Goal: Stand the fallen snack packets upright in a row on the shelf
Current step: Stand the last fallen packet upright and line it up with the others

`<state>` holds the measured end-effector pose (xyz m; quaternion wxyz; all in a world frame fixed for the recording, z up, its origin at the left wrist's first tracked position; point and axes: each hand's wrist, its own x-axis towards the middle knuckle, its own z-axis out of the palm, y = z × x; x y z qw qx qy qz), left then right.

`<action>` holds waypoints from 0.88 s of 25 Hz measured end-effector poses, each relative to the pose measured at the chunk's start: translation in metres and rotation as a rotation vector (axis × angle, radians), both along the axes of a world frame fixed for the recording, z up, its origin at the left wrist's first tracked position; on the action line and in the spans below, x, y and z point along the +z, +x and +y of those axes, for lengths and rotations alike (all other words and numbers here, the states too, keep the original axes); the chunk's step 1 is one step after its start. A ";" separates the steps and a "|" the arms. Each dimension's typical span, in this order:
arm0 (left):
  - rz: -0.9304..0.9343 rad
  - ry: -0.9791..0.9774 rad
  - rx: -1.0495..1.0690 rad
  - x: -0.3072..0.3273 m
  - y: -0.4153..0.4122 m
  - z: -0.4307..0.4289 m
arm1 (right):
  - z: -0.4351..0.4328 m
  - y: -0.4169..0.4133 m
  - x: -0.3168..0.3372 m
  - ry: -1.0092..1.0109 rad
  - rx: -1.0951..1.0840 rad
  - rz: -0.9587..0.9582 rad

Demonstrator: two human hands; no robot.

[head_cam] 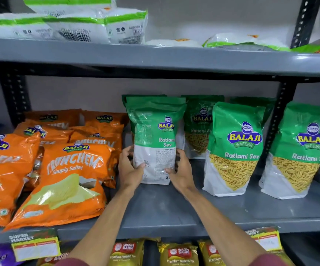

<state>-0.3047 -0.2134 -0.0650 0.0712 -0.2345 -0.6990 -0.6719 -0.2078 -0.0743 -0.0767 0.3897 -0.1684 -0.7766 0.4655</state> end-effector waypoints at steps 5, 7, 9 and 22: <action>0.078 -0.032 0.083 0.000 0.004 0.000 | -0.005 0.005 0.007 0.004 -0.017 -0.015; 0.126 -0.032 0.143 0.003 0.012 -0.001 | -0.010 0.011 0.010 0.009 -0.033 -0.015; 0.168 -0.003 0.091 0.003 0.022 -0.001 | -0.020 0.016 0.008 0.047 -0.053 -0.007; -0.161 0.067 -0.037 0.026 0.009 -0.009 | -0.054 0.031 0.008 0.414 -0.046 0.140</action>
